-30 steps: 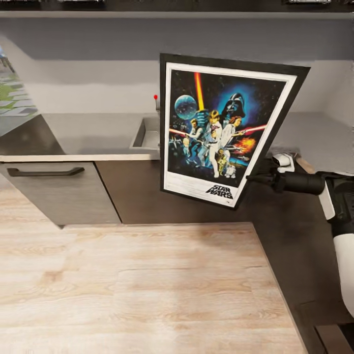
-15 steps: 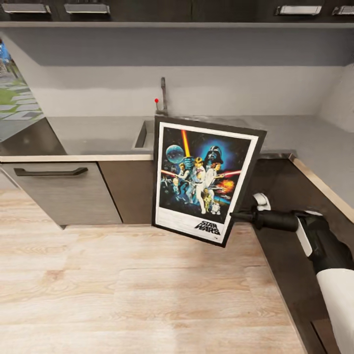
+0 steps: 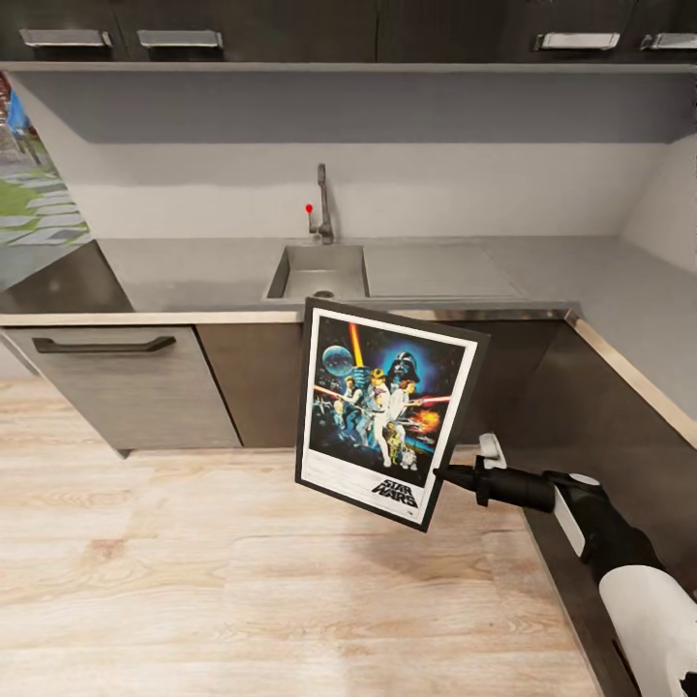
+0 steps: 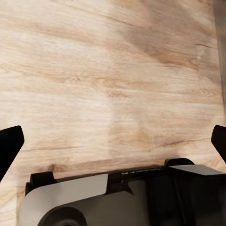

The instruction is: Pick up the poster from the kitchen countertop and hang it on one of the wall nails in the kitchen.

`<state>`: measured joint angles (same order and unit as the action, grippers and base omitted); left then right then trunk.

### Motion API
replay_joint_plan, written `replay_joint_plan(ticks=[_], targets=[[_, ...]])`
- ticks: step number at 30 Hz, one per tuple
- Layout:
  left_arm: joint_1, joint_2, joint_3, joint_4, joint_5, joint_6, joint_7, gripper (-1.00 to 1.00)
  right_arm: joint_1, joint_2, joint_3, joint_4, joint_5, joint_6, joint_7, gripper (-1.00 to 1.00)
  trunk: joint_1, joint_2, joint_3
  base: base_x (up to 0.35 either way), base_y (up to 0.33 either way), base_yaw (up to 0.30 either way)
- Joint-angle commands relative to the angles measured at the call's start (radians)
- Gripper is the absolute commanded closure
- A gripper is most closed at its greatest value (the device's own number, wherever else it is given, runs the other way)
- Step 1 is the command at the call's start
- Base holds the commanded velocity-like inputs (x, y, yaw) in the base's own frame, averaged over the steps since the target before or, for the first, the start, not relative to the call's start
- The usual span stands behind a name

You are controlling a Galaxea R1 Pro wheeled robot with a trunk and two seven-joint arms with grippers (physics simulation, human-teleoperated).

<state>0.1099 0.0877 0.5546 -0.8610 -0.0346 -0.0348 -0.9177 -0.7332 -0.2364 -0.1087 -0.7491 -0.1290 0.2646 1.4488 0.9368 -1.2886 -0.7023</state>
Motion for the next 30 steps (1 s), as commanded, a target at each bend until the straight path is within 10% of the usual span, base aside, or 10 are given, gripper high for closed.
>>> replay_joint_plan(ticks=[1,30], targets=[[0.000,0.000,0.002,0.000,-0.004,-0.004,-0.003,-1.00,0.000,0.000,0.000,0.001,-0.003,0.011,0.004,1.00,0.000,0.000,0.001,0.000,0.000,0.000],[0.000,0.006,-0.001,-0.008,-0.002,-0.003,-0.010,-1.00,0.011,0.000,-0.001,-0.002,-0.009,0.010,0.002,1.00,0.027,-0.049,0.005,0.000,0.000,0.000]])
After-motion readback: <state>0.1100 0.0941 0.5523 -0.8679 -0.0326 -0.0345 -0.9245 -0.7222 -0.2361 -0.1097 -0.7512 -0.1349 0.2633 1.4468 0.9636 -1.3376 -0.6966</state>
